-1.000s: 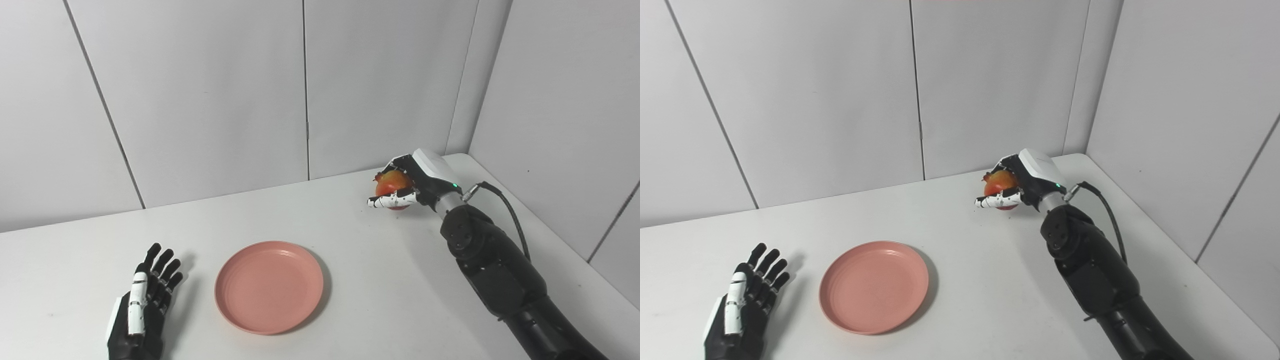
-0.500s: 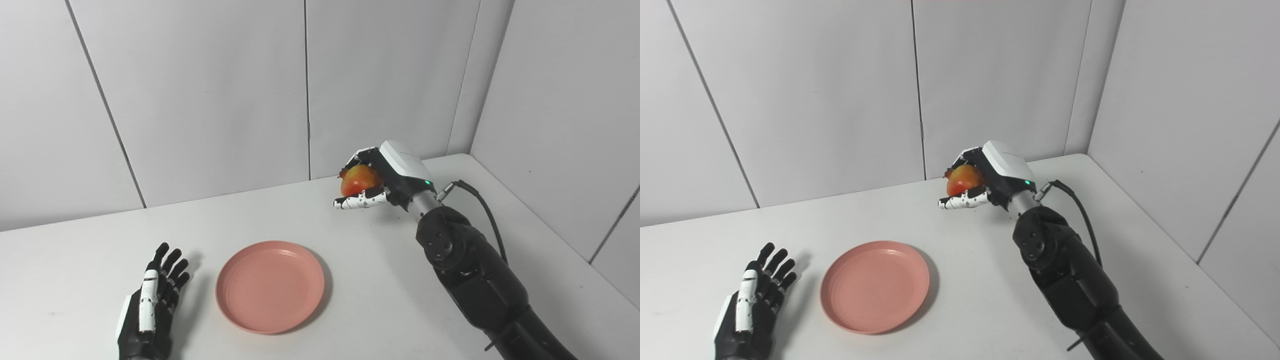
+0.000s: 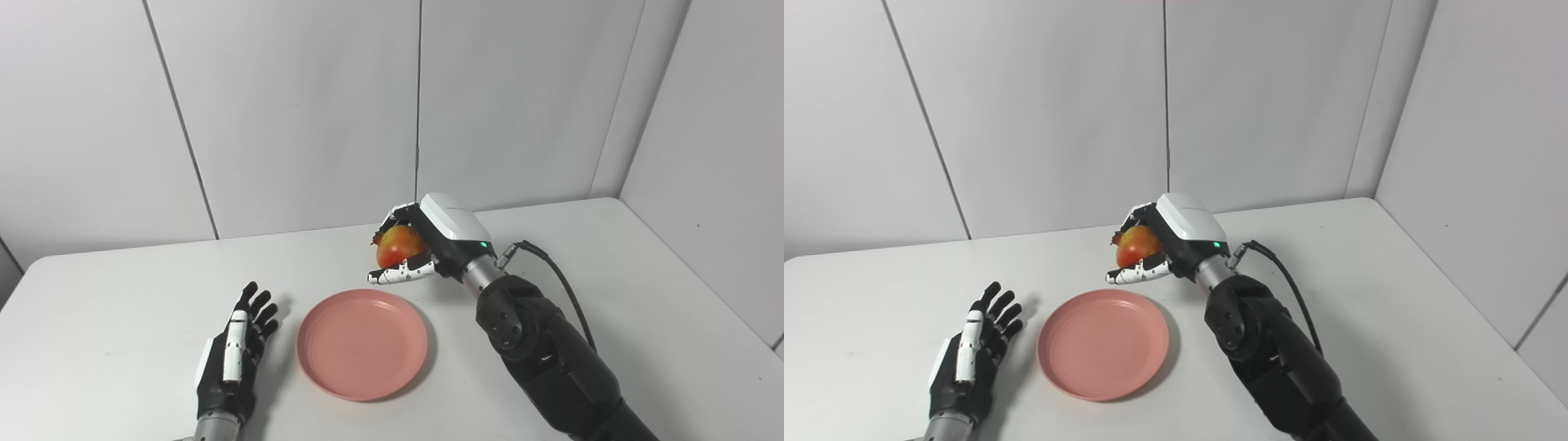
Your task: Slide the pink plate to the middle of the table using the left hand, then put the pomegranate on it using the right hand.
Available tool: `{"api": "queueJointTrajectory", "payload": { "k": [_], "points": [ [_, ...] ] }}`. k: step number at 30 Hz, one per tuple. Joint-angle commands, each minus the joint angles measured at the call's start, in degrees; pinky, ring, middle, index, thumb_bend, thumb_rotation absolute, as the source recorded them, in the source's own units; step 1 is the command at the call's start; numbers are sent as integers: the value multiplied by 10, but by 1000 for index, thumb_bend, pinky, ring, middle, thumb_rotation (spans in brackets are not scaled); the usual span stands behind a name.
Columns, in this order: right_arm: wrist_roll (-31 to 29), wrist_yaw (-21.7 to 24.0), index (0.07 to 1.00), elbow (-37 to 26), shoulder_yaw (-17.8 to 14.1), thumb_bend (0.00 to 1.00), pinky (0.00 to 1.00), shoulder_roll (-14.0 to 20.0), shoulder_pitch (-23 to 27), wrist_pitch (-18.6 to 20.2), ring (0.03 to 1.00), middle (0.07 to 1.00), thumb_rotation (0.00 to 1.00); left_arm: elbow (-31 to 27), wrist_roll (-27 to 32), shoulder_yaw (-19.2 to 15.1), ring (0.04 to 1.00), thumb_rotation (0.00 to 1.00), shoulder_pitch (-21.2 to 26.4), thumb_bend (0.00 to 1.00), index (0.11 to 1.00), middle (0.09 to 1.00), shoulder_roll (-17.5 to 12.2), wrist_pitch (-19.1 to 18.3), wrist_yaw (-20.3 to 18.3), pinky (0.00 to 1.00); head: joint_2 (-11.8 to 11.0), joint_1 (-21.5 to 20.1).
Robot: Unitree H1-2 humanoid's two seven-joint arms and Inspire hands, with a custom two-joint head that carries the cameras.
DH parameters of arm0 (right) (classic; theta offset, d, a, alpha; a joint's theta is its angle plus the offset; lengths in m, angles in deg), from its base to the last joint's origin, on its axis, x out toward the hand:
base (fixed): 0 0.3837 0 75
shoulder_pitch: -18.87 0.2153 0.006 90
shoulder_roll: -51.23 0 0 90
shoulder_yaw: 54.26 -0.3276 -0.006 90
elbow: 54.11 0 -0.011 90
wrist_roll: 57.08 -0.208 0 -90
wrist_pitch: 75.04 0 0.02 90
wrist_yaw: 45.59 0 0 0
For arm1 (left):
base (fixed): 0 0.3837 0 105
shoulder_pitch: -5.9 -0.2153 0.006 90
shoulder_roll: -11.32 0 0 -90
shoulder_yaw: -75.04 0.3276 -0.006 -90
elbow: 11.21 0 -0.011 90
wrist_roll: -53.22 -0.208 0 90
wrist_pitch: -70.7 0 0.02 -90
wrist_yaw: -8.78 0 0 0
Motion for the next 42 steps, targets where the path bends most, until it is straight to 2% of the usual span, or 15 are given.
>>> {"api": "queueJointTrajectory", "payload": {
  "k": [1,4,9,14,18,19,27,34,35,42],
  "points": [
    [7,-17,519,3,1,448,219,-7,34,-34,295,383,277,-13,-7,5,908,1000,11,389,919,926,7,1,5,908,2,13],
    [9,-23,475,29,13,462,221,-21,36,-54,298,374,208,-11,-11,9,902,1000,13,395,918,921,11,2,10,899,4,24],
    [8,-28,412,62,29,468,175,-41,32,-74,242,309,229,-10,-16,10,900,1000,15,393,915,919,22,5,20,888,9,48],
    [14,-31,464,89,45,454,206,-54,28,-90,274,350,259,-13,-26,12,899,1000,16,398,911,914,33,6,33,881,13,59],
    [22,-36,425,106,54,460,212,-61,27,-96,284,350,260,-17,-28,15,901,1000,17,405,915,916,35,-1,38,884,15,62],
    [27,-36,442,110,58,454,227,-62,26,-97,302,370,264,-18,-29,15,902,1000,17,407,916,917,35,-2,39,885,17,64],
    [41,-50,529,136,81,448,227,-67,11,-116,304,399,203,-18,-34,18,901,1000,19,419,911,916,36,-1,44,881,20,67],
    [57,-59,448,144,97,465,203,-61,-1,-133,268,341,176,-19,-37,19,901,1000,20,421,910,918,36,-2,43,877,25,71],
    [61,-61,488,146,100,458,224,-60,-2,-135,295,371,196,-20,-37,19,902,1000,20,419,911,919,36,-3,43,877,25,71],
    [62,-46,536,133,105,457,324,-53,-10,-128,382,447,232,-19,-40,19,897,1000,22,415,907,913,37,-5,45,871,26,72]
  ]
}}
